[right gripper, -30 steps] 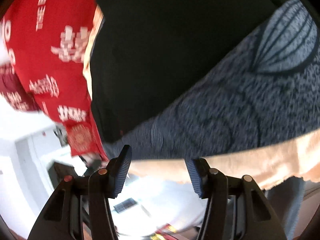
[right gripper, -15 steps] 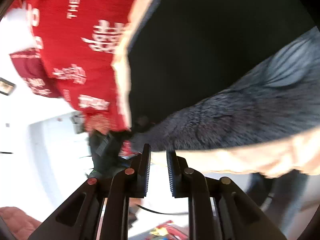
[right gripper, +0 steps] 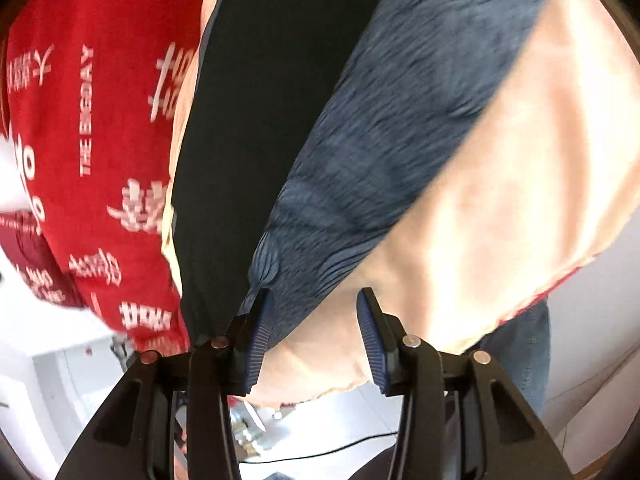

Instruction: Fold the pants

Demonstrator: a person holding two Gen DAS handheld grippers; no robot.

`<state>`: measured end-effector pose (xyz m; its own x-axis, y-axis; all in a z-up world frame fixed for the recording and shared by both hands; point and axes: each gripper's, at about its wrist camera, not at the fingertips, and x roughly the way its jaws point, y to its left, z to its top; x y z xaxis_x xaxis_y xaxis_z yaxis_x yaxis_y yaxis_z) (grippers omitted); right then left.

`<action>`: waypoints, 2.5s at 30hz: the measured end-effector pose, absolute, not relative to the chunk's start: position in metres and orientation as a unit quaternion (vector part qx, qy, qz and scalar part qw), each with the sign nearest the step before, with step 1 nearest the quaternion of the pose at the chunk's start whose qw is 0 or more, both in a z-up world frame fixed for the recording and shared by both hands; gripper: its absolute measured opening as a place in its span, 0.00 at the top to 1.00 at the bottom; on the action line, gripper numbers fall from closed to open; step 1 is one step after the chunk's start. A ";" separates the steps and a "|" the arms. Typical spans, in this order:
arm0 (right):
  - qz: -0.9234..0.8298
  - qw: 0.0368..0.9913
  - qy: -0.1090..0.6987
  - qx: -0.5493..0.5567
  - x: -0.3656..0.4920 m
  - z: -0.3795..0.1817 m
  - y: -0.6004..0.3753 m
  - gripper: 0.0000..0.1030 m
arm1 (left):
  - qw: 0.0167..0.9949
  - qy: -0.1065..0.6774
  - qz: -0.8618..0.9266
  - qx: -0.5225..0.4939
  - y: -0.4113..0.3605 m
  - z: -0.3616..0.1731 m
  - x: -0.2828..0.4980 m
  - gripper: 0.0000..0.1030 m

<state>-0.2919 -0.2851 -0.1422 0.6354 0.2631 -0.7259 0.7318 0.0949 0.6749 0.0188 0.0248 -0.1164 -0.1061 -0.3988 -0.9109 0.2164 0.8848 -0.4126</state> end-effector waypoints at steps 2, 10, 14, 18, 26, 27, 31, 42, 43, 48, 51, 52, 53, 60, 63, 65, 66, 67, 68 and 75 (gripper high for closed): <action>-0.192 0.632 0.367 0.656 -0.302 -0.145 -0.293 0.54 | 0.666 0.707 -0.231 -0.062 0.024 -0.119 0.019 0.41; -0.169 0.626 0.331 0.686 -0.290 -0.134 -0.308 0.95 | 0.679 0.698 -0.223 -0.049 0.022 -0.090 0.029 0.75; -0.151 0.652 0.355 0.653 -0.265 -0.093 -0.330 0.95 | 0.704 0.668 -0.237 -0.045 0.007 -0.048 0.043 0.75; -0.118 0.687 0.383 0.606 -0.223 -0.048 -0.363 0.95 | 0.728 0.638 -0.245 -0.057 -0.022 -0.018 0.077 0.75; -0.078 0.726 0.431 0.531 -0.109 -0.027 -0.445 0.95 | 0.777 0.593 -0.213 -0.011 -0.104 -0.045 0.171 0.74; -0.077 0.725 0.441 0.524 -0.091 -0.034 -0.456 0.95 | 0.779 0.593 -0.205 -0.002 -0.111 -0.054 0.180 0.70; -0.080 0.726 0.491 0.475 -0.030 -0.073 -0.485 0.95 | 0.781 0.605 -0.155 0.025 -0.134 -0.100 0.215 0.61; -0.104 0.694 0.558 0.444 0.022 -0.128 -0.515 0.89 | 0.811 0.570 -0.127 0.042 -0.117 -0.058 0.221 0.20; -0.102 0.697 0.557 0.439 0.021 -0.121 -0.513 0.77 | 0.819 0.559 -0.122 0.043 -0.113 -0.049 0.218 0.20; -0.053 0.753 0.528 0.388 0.017 -0.062 -0.487 0.61 | 0.800 0.577 -0.133 0.096 -0.123 -0.064 0.203 0.20; -0.016 0.749 0.553 0.365 0.028 -0.071 -0.464 0.61 | 0.784 0.594 -0.125 0.130 -0.145 -0.102 0.196 0.20; -0.015 0.746 0.565 0.352 0.034 -0.081 -0.459 0.61 | 0.781 0.597 -0.116 0.139 -0.151 -0.112 0.195 0.20; -0.012 0.741 0.578 0.341 0.043 -0.096 -0.453 0.61 | 0.780 0.599 -0.106 0.147 -0.154 -0.122 0.193 0.17; -0.065 0.733 0.570 0.367 0.065 -0.133 -0.474 0.69 | 0.775 0.593 -0.091 0.199 -0.165 -0.109 0.173 0.09; -0.105 0.741 0.542 0.381 0.048 -0.113 -0.497 0.66 | 0.767 0.592 -0.108 0.223 -0.179 -0.096 0.149 0.09; -0.104 0.747 0.535 0.381 0.031 -0.095 -0.502 0.63 | 0.761 0.596 -0.120 0.227 -0.189 -0.089 0.134 0.09; -0.104 0.748 0.537 0.375 0.019 -0.085 -0.502 0.61 | 0.757 0.600 -0.130 0.225 -0.197 -0.085 0.122 0.09; -0.105 0.749 0.540 0.369 0.009 -0.078 -0.501 0.57 | 0.754 0.603 -0.136 0.225 -0.202 -0.082 0.114 0.09; -0.107 0.750 0.542 0.364 -0.001 -0.070 -0.501 0.53 | 0.749 0.606 -0.143 0.226 -0.209 -0.081 0.104 0.09; -0.117 0.734 0.553 0.377 -0.076 -0.046 -0.493 0.50 | 0.716 0.614 -0.206 0.259 -0.260 -0.080 0.036 0.09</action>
